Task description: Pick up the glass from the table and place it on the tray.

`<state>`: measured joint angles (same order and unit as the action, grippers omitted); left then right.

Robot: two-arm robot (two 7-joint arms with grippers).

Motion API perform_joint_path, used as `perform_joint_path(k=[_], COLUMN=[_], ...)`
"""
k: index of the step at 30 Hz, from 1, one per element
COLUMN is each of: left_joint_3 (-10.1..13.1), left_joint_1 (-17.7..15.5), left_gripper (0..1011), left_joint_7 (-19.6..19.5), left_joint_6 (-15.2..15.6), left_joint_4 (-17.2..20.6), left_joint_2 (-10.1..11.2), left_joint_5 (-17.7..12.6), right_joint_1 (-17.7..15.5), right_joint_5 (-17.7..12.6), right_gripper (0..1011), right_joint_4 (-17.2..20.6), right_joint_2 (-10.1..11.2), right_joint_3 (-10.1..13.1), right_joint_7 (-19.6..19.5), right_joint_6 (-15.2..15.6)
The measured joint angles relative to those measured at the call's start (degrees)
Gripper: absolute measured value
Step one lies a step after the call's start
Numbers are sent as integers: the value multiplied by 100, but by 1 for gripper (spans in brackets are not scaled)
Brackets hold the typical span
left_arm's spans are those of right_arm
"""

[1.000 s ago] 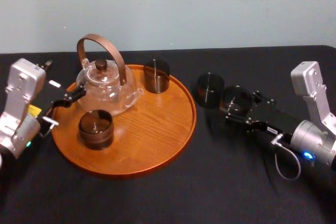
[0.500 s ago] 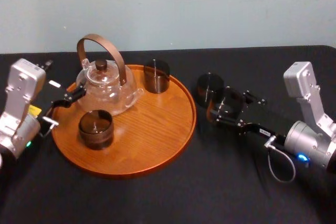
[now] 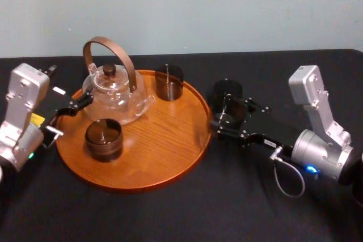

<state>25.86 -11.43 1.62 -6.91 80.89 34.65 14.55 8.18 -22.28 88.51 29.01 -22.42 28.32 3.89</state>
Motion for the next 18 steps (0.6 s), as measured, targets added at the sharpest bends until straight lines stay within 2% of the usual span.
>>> perform_joint_path(k=[18], left_joint_3=[0], left_joint_1=[0], left_gripper=[1001], left_joint_7=[0], left_joint_6=[0], left_joint_4=[0], left_joint_2=[0], left_joint_5=[0], right_joint_1=[420], right_joint_5=[97], right_gripper=[904], right_joint_4=[-335], right_joint_2=[-358], right_joint_3=[-471], right_joint_7=[92], right_joint_6=[77])
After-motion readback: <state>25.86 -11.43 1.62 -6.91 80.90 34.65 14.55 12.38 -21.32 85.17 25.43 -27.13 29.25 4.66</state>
